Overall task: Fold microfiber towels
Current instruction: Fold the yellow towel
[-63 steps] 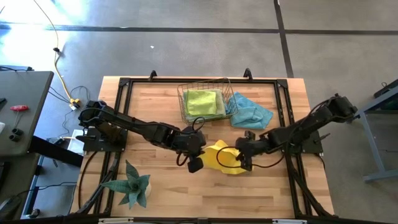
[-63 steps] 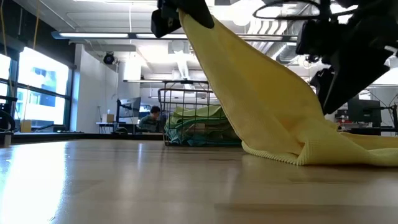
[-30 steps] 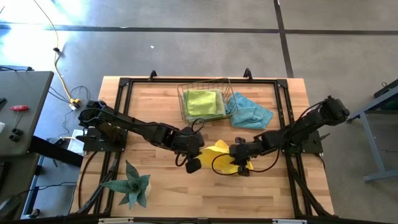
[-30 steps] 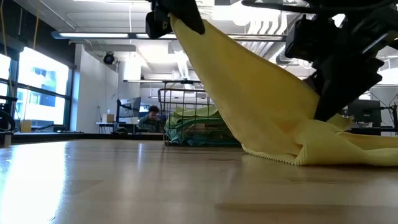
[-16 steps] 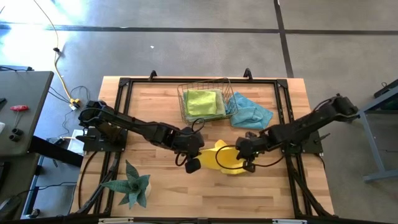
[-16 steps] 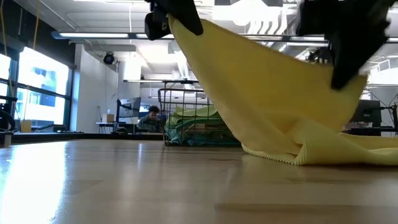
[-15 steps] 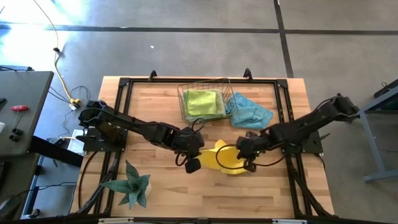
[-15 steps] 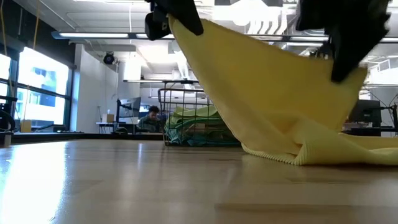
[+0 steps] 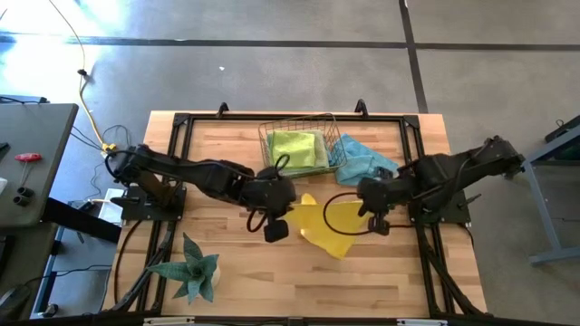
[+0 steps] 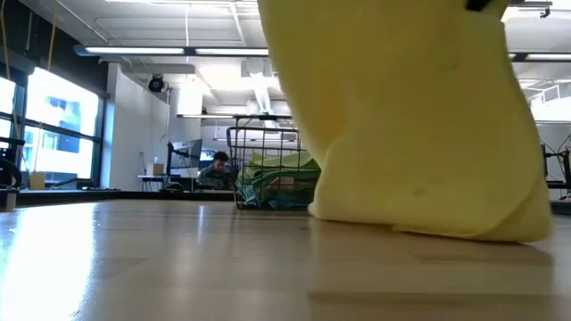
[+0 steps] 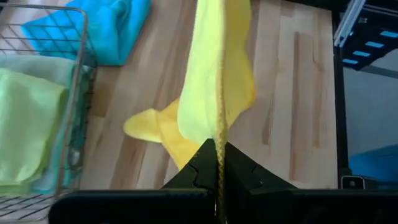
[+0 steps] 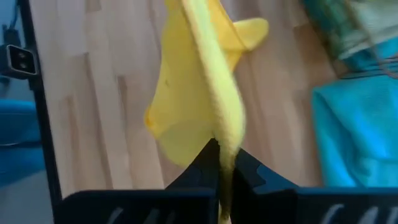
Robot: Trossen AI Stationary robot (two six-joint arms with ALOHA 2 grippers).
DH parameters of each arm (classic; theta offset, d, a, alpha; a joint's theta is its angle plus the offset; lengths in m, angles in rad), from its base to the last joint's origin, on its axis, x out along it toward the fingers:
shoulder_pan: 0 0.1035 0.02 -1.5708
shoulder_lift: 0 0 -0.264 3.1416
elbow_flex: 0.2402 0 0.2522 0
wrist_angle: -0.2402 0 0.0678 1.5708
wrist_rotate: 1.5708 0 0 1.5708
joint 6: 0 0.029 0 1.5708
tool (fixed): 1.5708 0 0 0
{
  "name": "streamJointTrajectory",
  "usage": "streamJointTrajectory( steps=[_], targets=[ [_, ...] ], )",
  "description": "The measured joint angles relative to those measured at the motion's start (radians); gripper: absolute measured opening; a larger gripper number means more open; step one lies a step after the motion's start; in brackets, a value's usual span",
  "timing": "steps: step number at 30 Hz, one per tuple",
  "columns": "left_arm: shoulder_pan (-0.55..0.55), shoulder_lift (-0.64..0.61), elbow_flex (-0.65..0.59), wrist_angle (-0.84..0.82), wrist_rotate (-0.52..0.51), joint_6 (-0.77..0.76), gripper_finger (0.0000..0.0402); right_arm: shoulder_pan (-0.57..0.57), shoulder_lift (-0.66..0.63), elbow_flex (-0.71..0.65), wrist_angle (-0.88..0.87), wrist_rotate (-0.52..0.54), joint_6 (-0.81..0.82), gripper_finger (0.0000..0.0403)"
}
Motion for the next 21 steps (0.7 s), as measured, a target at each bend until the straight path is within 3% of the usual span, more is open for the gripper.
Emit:
streamJointTrajectory(
  steps=[5,10,12,15,17,19,21],
  targets=[
    [0.000,0.001,0.075,-0.044,0.017,0.027,0.0000,0.001,0.001,0.101,-0.081,-0.021,-0.027,0.0000],
    [-0.003,0.001,0.155,-0.001,0.158,0.087,0.0000,0.014,0.001,0.234,-0.075,-0.027,-0.122,0.0000],
    [-0.005,0.001,0.179,-0.001,0.128,0.087,0.0000,0.012,0.001,0.282,-0.078,0.021,-0.118,0.0000],
    [-0.003,0.001,0.204,-0.002,-0.013,0.071,0.0000,0.011,0.000,0.332,-0.078,0.128,-0.089,0.0000],
    [-0.001,0.001,0.216,0.004,-0.072,0.069,0.0000,0.011,0.000,0.347,-0.078,0.146,-0.090,0.0000],
    [0.000,0.000,0.217,0.020,-0.029,0.069,0.0000,0.012,0.000,0.347,-0.078,0.065,-0.090,0.0000],
    [-0.003,0.001,0.217,0.024,0.102,0.076,0.0000,0.013,0.005,0.346,-0.080,-0.080,-0.120,0.0000]
  ],
)
